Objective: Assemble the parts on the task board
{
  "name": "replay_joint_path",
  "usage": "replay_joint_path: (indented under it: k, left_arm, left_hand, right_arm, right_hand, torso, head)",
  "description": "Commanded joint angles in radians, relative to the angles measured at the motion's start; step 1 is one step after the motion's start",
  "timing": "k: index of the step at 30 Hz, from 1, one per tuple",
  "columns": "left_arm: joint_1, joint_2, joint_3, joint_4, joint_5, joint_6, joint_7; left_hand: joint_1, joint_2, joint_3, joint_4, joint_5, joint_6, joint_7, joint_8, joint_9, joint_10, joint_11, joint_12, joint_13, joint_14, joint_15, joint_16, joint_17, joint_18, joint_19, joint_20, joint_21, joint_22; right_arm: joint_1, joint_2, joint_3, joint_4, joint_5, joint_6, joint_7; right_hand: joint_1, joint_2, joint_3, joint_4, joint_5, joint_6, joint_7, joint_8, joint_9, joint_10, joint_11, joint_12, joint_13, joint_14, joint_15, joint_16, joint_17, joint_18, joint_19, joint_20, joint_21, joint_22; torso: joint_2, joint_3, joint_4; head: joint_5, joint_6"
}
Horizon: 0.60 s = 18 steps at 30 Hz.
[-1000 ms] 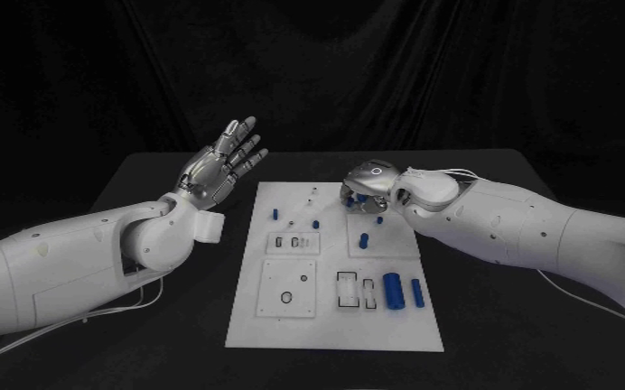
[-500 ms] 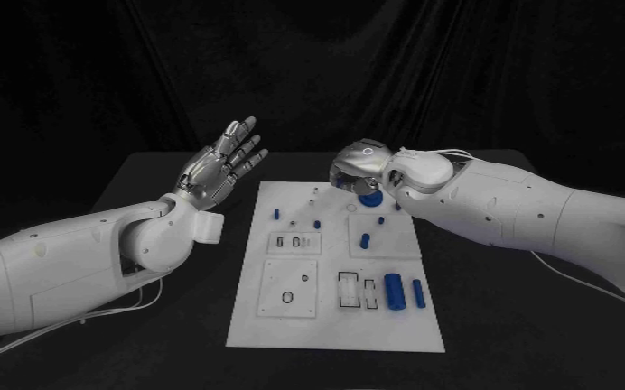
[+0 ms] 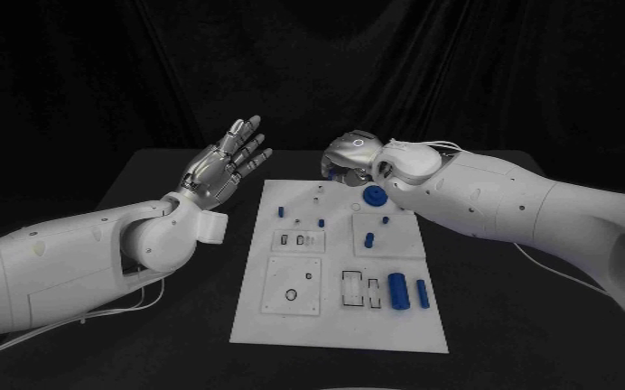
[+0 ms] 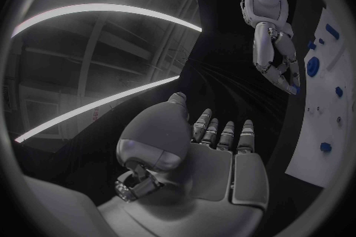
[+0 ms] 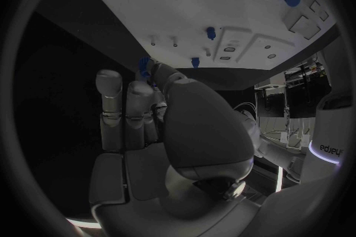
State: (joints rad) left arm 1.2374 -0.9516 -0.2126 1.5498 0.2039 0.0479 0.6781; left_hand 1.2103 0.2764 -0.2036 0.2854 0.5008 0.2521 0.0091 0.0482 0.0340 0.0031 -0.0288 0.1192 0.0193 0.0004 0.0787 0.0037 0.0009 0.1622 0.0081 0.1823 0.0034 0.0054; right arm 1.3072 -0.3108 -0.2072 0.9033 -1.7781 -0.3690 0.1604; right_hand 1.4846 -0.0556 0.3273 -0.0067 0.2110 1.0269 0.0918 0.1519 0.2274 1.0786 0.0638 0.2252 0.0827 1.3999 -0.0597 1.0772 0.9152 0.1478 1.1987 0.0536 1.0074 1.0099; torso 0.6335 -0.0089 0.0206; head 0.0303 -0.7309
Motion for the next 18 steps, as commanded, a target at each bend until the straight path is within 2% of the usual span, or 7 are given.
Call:
replay_joint_path:
  k: [1, 2, 3, 6, 9, 11, 18]
  left_arm:
    - [0.006, 0.000, 0.001, 0.010, 0.003, -0.030, 0.126]
    - [0.008, 0.000, 0.001, 0.012, 0.003, -0.032, 0.126]
    - [0.013, 0.001, 0.001, 0.015, 0.003, -0.035, 0.125]
    - [0.019, 0.001, 0.001, 0.022, 0.003, -0.039, 0.124]
    - [0.025, -0.001, 0.001, 0.029, 0.003, -0.044, 0.124]
    - [0.028, -0.002, 0.001, 0.033, 0.003, -0.046, 0.124]
    - [0.033, -0.004, 0.001, 0.041, 0.003, -0.048, 0.125]
  left_hand:
    - [0.010, -0.002, 0.005, -0.001, 0.004, 0.007, 0.002, 0.004, 0.001, 0.002, 0.005, 0.005, 0.001, 0.000, -0.003, -0.004, -0.001, 0.016, 0.001, 0.006, 0.005, 0.001]
    - [0.010, -0.002, 0.005, -0.001, 0.004, 0.007, 0.002, 0.004, 0.001, 0.002, 0.005, 0.005, 0.001, 0.000, -0.003, -0.004, -0.001, 0.016, 0.001, 0.006, 0.005, 0.001]
    - [0.010, -0.002, 0.005, -0.001, 0.004, 0.007, 0.002, 0.004, 0.001, 0.002, 0.005, 0.005, 0.001, 0.000, -0.003, -0.004, -0.001, 0.016, 0.001, 0.006, 0.005, 0.001]
    - [0.011, -0.003, 0.005, -0.001, 0.005, 0.007, 0.003, 0.005, 0.001, 0.002, 0.006, 0.006, 0.001, 0.000, -0.003, -0.004, -0.001, 0.016, 0.001, 0.007, 0.006, 0.001]
    - [0.011, -0.003, 0.005, -0.001, 0.005, 0.007, 0.003, 0.005, 0.001, 0.002, 0.006, 0.006, 0.001, 0.000, -0.003, -0.004, -0.001, 0.016, 0.001, 0.007, 0.006, 0.001]
    - [0.011, -0.003, 0.005, -0.001, 0.005, 0.007, 0.003, 0.005, 0.001, 0.002, 0.006, 0.006, 0.001, 0.000, -0.003, -0.004, -0.001, 0.016, 0.001, 0.007, 0.006, 0.001]
    - [0.011, -0.003, 0.005, -0.001, 0.005, 0.007, 0.003, 0.005, 0.001, 0.002, 0.006, 0.006, 0.001, 0.000, -0.003, -0.004, -0.001, 0.016, 0.001, 0.007, 0.006, 0.001]
  right_arm:
    - [0.003, 0.013, 0.001, -0.019, 0.004, 0.000, 0.001]
    - [0.003, 0.018, 0.001, -0.025, 0.004, 0.002, 0.001]
    - [0.004, 0.027, 0.001, -0.035, 0.004, 0.004, 0.001]
    - [0.004, 0.038, 0.001, -0.046, 0.004, 0.007, 0.001]
    - [0.004, 0.050, 0.001, -0.061, 0.004, 0.011, 0.001]
    - [0.004, 0.057, 0.001, -0.071, 0.004, 0.014, 0.002]
    - [0.002, 0.072, 0.001, -0.096, 0.004, 0.027, 0.001]
  right_hand:
    - [0.002, -0.010, 0.004, 0.003, -0.005, -0.008, -0.001, -0.004, 0.001, 0.027, -0.026, -0.005, 0.002, 0.007, 0.003, 0.002, 0.001, -0.007, 0.005, -0.001, 0.006, 0.001]
    - [0.002, -0.010, 0.005, 0.004, -0.006, -0.010, -0.001, -0.005, 0.001, 0.026, -0.026, -0.007, 0.002, 0.006, 0.003, 0.001, 0.000, -0.007, 0.005, 0.000, 0.006, 0.002]
    - [0.002, -0.010, 0.005, 0.004, -0.006, -0.010, -0.001, -0.006, 0.001, 0.026, -0.026, -0.007, 0.002, 0.006, 0.003, 0.001, 0.000, -0.007, 0.005, 0.000, 0.006, 0.002]
    - [0.003, -0.012, 0.005, 0.003, -0.008, -0.012, -0.002, -0.008, 0.001, 0.026, -0.026, -0.010, 0.001, 0.005, 0.004, -0.001, -0.002, -0.007, 0.004, 0.000, 0.005, 0.003]
    - [0.002, -0.013, 0.005, 0.004, -0.009, -0.014, -0.002, -0.009, 0.001, 0.026, -0.026, -0.011, 0.001, 0.005, 0.004, 0.000, -0.001, -0.007, 0.003, 0.000, 0.005, 0.003]
    - [0.003, -0.014, 0.006, 0.004, -0.010, -0.016, -0.002, -0.012, 0.001, 0.025, -0.026, -0.013, 0.000, 0.004, 0.004, -0.001, -0.002, -0.007, 0.003, 0.000, 0.005, 0.004]
    - [0.001, -0.015, 0.007, 0.006, -0.012, -0.020, -0.001, -0.015, 0.001, 0.024, -0.026, -0.018, -0.001, 0.003, 0.004, -0.004, -0.004, -0.007, 0.002, 0.001, 0.005, 0.006]
  torso:
    - [0.007, -0.0006, 0.0066]
    - [0.008, -0.0006, 0.0067]
    - [0.011, -0.0017, 0.0112]
    - [0.017, -0.0041, 0.0164]
    - [0.020, -0.0052, 0.0185]
    - [0.028, -0.0086, 0.0270]
    - [0.040, -0.0143, 0.0384]
  head:
    - [-0.002, 0.005]
    - [-0.002, 0.005]
    - [-0.003, 0.004]
    - [-0.005, 0.006]
    - [-0.007, 0.006]
    - [-0.018, 0.013]
    - [-0.028, 0.021]
